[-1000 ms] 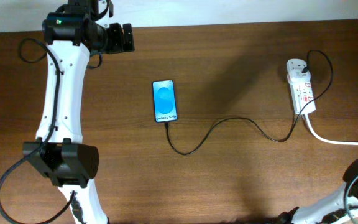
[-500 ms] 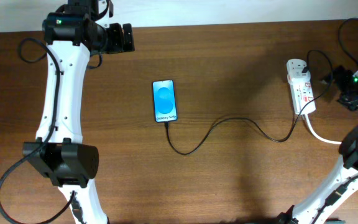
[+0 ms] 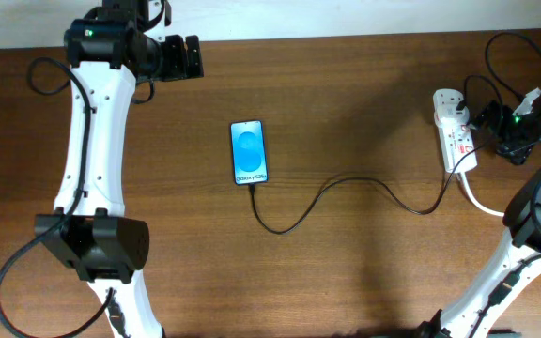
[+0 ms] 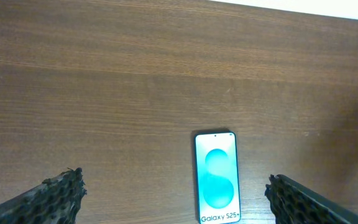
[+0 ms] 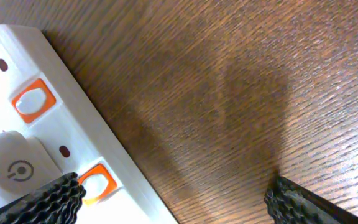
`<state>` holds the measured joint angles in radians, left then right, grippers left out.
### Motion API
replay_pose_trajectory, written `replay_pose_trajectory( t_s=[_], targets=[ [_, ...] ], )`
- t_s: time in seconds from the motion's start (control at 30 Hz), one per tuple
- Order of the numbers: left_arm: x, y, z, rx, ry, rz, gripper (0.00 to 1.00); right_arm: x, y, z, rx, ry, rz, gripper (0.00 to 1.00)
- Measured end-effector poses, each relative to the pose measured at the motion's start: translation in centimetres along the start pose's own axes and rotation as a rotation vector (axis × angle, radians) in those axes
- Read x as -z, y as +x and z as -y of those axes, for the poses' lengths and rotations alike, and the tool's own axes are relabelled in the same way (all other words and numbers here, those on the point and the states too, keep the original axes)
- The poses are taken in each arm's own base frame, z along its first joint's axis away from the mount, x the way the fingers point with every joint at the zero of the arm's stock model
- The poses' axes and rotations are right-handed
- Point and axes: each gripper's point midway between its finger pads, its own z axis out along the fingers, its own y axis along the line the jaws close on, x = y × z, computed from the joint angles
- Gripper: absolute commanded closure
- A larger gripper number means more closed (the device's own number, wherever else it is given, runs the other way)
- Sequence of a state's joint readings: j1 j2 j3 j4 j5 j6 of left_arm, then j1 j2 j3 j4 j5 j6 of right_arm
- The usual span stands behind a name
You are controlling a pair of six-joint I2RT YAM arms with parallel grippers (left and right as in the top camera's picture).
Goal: Plug charger to phone and switch on socket
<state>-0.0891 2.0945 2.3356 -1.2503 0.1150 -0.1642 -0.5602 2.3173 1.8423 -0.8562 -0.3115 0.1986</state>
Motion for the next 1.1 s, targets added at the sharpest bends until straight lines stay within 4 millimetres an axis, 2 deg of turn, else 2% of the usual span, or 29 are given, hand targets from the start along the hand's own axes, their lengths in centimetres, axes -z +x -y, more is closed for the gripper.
replay_pose_trajectory(
  t_s=[0.3, 0.53, 0.77, 1.1],
  targets=[
    [0.0, 0.0, 0.0, 0.000, 0.000, 0.000, 0.01, 0.0, 0.5, 0.4, -0.006, 0.032, -0.022, 0.02],
    [0.0, 0.0, 0.0, 0.000, 0.000, 0.000, 0.01, -0.1, -0.1, 1.2, 0.044, 0.086, 0.006, 0.02],
    [0.0, 0.0, 0.0, 0.000, 0.000, 0.000, 0.00, -0.3, -0.6, 0.5, 0.156, 0.061, 0.023, 0.02],
    [0.0, 0.0, 0.0, 0.000, 0.000, 0.000, 0.01, -0.3, -0.4, -0.1, 0.183, 0.057, 0.015, 0.02]
  ],
)
